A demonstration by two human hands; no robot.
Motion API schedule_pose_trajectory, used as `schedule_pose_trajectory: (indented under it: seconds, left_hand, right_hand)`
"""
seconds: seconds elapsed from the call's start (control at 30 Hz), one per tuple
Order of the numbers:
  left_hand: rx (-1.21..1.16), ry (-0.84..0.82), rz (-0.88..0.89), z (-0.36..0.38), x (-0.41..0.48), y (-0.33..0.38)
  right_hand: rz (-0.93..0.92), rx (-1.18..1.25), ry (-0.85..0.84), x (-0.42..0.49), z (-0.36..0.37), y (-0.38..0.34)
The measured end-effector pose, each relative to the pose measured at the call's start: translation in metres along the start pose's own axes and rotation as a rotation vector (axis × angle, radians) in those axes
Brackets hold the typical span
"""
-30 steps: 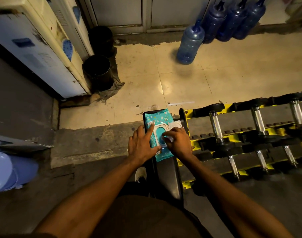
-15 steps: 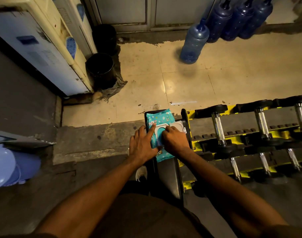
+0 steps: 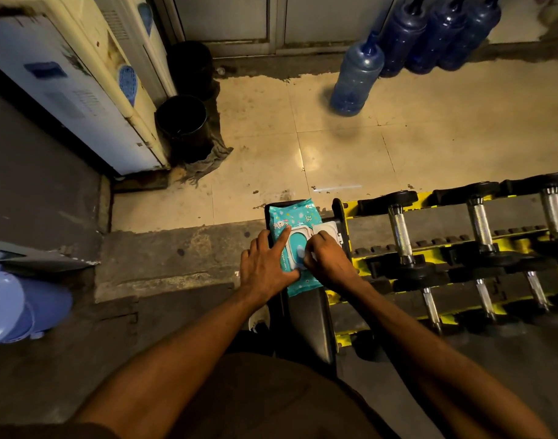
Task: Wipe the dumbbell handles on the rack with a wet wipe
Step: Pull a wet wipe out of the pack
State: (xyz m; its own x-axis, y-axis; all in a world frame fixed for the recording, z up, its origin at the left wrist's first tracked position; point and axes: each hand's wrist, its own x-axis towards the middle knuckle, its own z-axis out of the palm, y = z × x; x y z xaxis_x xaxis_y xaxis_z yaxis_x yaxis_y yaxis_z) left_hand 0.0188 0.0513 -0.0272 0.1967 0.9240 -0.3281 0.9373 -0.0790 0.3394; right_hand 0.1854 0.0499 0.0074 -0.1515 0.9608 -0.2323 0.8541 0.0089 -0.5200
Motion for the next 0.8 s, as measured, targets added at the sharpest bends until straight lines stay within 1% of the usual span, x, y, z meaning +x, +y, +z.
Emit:
schedule_pose_trajectory:
  seconds: [0.03,0.1,0.17,0.23,0.27,0.37,0.57,0.63,0.7,0.73,0.8]
  left_hand:
    - [-0.003,0.0,0.002,0.0,0.0,-0.001]
    - [-0.006,-0.001,0.009,0.001,0.001,-0.003]
    - [0.003,-0.004,0.016,0.001,0.002,-0.004]
    - [0.017,-0.003,0.019,0.001,0.003,-0.005]
    - [0.02,0.003,0.018,0.001,0.003,-0.005]
    - [0.03,0.007,0.014,0.0,0.002,-0.004]
    - [0.008,0.009,0.01,0.0,0.003,-0.003]
    - [0.01,0.002,0.005,0.0,0.003,-0.003]
    - [0.018,-0.009,-0.001,0.0,0.003,0.0]
    - [0.023,-0.011,-0.003,0.0,0.003,0.001]
    - [0.033,-0.012,-0.004,-0.001,0.003,0.002]
  right_hand:
    - [0.013,0.033,-0.001,-0.001,0.001,0.0]
    - [-0.016,0.038,-0.021,-0.002,0.001,-0.002]
    - [-0.05,-0.044,-0.055,-0.002,0.0,-0.003]
    - [-0.065,-0.114,-0.034,0.0,0.0,-0.004]
    - [-0.055,-0.105,-0.018,0.001,-0.001,-0.005]
    - [0.007,-0.049,0.017,0.003,-0.003,-0.007]
    - [0.038,0.159,0.165,-0.006,-0.001,0.001]
    - [0.04,0.169,0.097,-0.006,0.001,0.003]
    - [0.004,0.084,0.026,-0.001,0.003,0.005]
    - [-0.022,0.054,0.032,0.001,0.004,0.004]
    - [-0.041,0.079,0.078,0.002,0.003,0.003]
